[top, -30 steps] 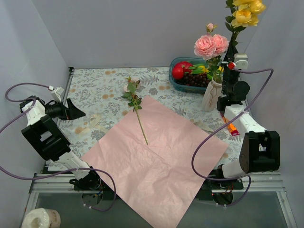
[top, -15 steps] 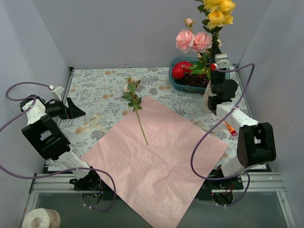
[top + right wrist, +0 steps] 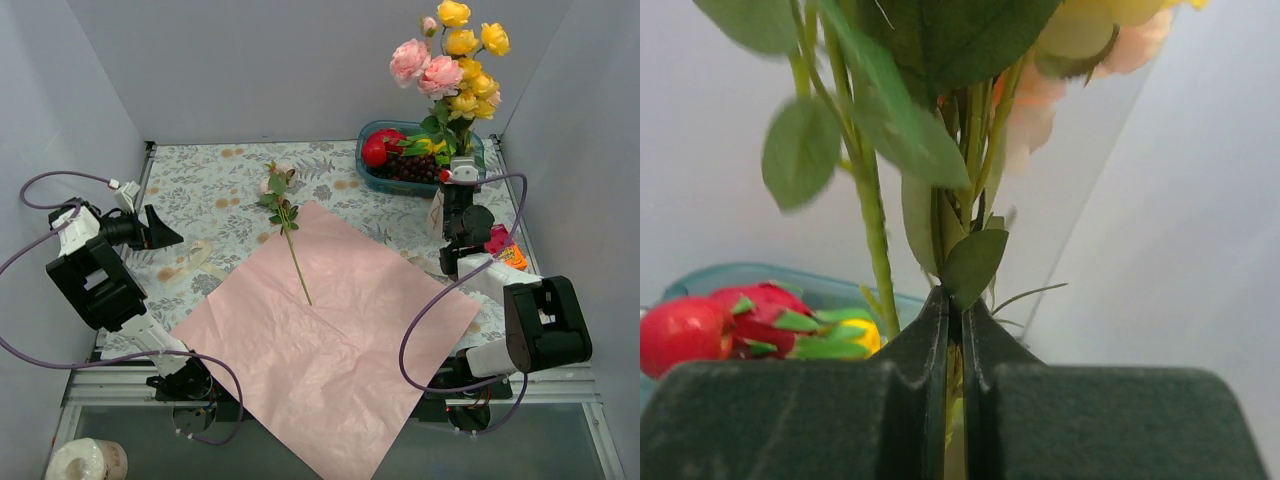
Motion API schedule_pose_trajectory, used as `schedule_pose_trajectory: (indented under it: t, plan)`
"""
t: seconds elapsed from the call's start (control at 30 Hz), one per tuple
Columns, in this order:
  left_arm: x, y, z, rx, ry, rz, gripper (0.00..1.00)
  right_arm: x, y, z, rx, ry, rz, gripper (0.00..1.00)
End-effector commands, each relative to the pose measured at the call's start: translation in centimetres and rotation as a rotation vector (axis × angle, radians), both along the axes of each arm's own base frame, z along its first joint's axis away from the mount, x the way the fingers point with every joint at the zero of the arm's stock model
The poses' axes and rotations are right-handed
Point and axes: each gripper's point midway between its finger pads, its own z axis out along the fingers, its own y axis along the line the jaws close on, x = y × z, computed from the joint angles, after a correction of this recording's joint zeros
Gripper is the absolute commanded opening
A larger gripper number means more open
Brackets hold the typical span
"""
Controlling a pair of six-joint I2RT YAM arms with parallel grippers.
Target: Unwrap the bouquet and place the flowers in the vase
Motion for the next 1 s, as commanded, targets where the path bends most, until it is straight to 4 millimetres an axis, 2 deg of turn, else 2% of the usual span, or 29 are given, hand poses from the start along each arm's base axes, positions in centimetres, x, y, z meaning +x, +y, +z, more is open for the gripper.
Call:
schedule_pose_trajectory:
  t: [0.0,0.03,0.07,0.13,0.2,0.27,0.33,0.4,0.43,0.47,0.5,0.53,0.57,0.6,0.63,0.67,0.7,0.73,0.77,0.8,0.83,0.87,0.9,0.93,0.97]
  plan:
    - [0.7,0.1,1.1,0.025,-0.047,-0.009,0.98,-8.3,-4.1,9.3,0.177,-0.471,-0.112,0.15]
    - [0.7,0.2,1.2,0.029,-0.050,-0.009,0.98,-8.4,-4.3,9.1,0.185,-0.465,-0.119,0.26]
    - [0.7,0.2,1.2,0.028,-0.048,-0.009,0.98,-8.5,-4.4,9.2,0.187,-0.465,-0.119,0.31]
    - [0.7,0.1,1.5,0.032,-0.056,-0.011,0.98,-8.6,-4.5,9.5,0.191,-0.468,-0.124,0.72]
    - [0.6,0.0,1.8,0.031,-0.062,-0.013,0.98,-9.1,-4.6,10.0,0.198,-0.474,-0.120,0.88]
    - [0.5,-0.1,2.0,0.032,-0.068,-0.014,0.98,-9.6,-4.3,10.5,0.211,-0.471,-0.100,0.92]
    - [0.5,-0.1,2.3,0.036,-0.075,-0.016,0.98,-9.7,-3.9,10.0,0.204,-0.438,-0.090,0.93]
    - [0.5,-0.1,2.6,0.035,-0.083,-0.019,0.98,-10.8,-2.8,10.6,0.208,-0.430,-0.050,0.94]
    - [0.5,-0.2,2.8,0.034,-0.089,-0.021,0.98,-10.3,-1.8,9.6,0.185,-0.365,-0.020,0.95]
    - [0.6,-0.2,2.9,0.034,-0.093,-0.021,0.98,-11.7,-0.5,10.5,0.197,-0.374,0.037,0.95]
    - [0.5,-0.3,3.1,0.030,-0.097,-0.023,0.98,-12.1,0.6,10.5,0.194,-0.352,0.077,0.95]
    - [0.5,-0.5,3.3,0.028,-0.101,-0.026,0.98,-11.8,2.2,9.4,0.172,-0.275,0.124,0.96]
    - [0.4,-0.5,3.4,0.025,-0.103,-0.026,0.98,-13.2,4.5,10.1,0.177,-0.266,0.217,0.96]
    - [0.4,-0.6,3.5,0.023,-0.107,-0.028,0.98,-13.5,5.9,9.9,0.166,-0.236,0.253,0.96]
    - [0.4,-0.7,3.6,0.022,-0.111,-0.028,0.98,-13.4,7.5,8.7,0.142,-0.164,0.286,0.96]
    - [0.3,-0.7,3.8,0.022,-0.116,-0.029,0.98,-14.4,10.0,9.2,0.130,-0.154,0.368,0.97]
    - [0.2,-0.8,3.9,0.022,-0.114,-0.028,0.98,-14.7,11.3,9.3,0.094,-0.141,0.391,0.97]
    - [0.2,-0.8,4.0,0.024,-0.118,-0.029,0.98,-14.4,13.3,8.1,0.041,-0.057,0.422,0.97]
    - [0.2,-0.9,4.2,0.026,-0.124,-0.029,0.98,-15.0,16.4,9.4,0.023,-0.032,0.495,0.97]
    - [0.2,-0.8,4.3,0.032,-0.129,-0.029,0.98,-15.0,18.3,9.6,-0.016,0.002,0.524,0.98]
    - [0.2,-0.8,4.4,0.035,-0.128,-0.026,0.98,-14.7,20.2,7.8,-0.086,0.095,0.539,0.98]
    - [0.1,-0.8,4.5,0.041,-0.128,-0.025,0.98,-14.8,23.8,5.6,-0.157,0.169,0.593,0.98]
    - [0.1,-0.9,4.8,0.041,-0.134,-0.024,0.98,-14.7,25.5,7.6,-0.144,0.177,0.632,0.98]
    - [0.0,-0.9,4.8,0.039,-0.133,-0.024,0.98,-14.5,27.5,4.8,-0.218,0.297,0.683,0.98]
    - [-0.1,-1.0,5.0,0.039,-0.135,-0.025,0.98,-13.0,30.1,1.4,-0.271,0.405,0.693,0.98]
